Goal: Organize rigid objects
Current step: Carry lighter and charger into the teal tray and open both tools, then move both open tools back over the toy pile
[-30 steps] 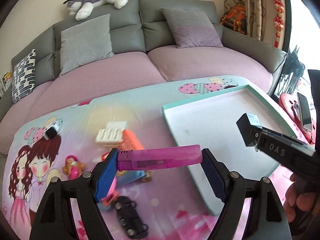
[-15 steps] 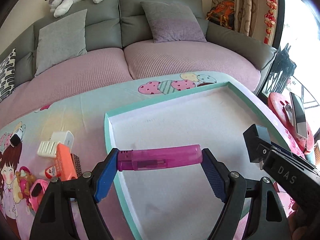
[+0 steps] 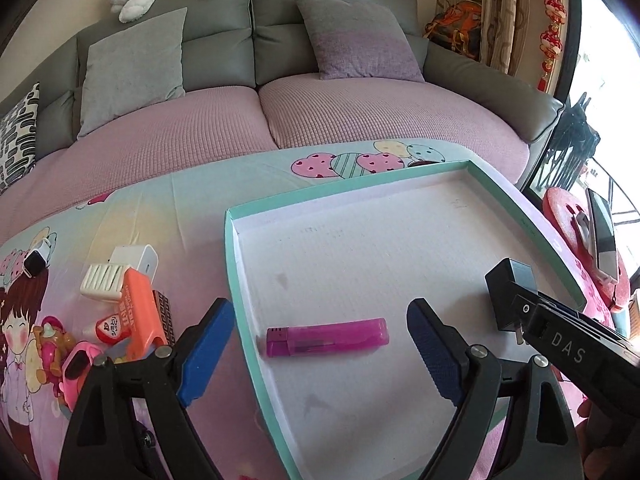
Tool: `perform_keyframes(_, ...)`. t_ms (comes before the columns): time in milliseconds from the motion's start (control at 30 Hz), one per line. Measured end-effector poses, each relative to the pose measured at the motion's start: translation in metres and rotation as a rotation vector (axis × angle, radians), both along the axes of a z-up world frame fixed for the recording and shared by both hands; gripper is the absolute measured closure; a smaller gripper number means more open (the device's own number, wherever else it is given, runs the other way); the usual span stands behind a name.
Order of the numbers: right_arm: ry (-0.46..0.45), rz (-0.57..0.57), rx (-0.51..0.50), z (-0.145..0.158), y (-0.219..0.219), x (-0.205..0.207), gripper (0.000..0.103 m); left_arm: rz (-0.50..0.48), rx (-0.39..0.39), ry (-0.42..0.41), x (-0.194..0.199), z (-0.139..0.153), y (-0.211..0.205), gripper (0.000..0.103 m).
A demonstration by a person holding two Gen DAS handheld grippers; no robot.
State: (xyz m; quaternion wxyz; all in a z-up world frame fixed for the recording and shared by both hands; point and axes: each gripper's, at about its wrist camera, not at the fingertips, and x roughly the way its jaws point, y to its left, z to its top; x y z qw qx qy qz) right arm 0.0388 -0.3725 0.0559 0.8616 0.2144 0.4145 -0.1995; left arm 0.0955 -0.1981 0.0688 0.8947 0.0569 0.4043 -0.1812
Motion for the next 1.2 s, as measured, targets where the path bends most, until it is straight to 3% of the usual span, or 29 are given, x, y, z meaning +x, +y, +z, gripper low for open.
perform_keyframes(133, -0.004, 0.003, -0.006, 0.001, 0.001, 0.0, 0.058, 0.029, -0.002, -0.008, 0.001, 0.006, 0.007, 0.014)
perform_keyframes(233, -0.028, 0.011, -0.006, 0.005, 0.003, 0.0, 0.041, 0.064, -0.006, -0.018, 0.003, 0.012, 0.016, 0.013)
perform_keyframes(467, -0.042, 0.039, -0.003, 0.006, 0.008, 0.003, 0.029, 0.197, 0.015, -0.014, 0.013, 0.016, 0.05, 0.013)
perform_keyframes(667, -0.086, 0.075, -0.01, 0.01, 0.02, 0.007, 0.0, 0.352, 0.03, 0.0, 0.017, 0.017, 0.099, 0.013)
perform_keyframes(1200, -0.168, 0.247, -0.016, 0.019, 0.085, 0.025, 0.0, 0.719, -0.022, -0.029, -0.007, 0.033, 0.23, 0.013)
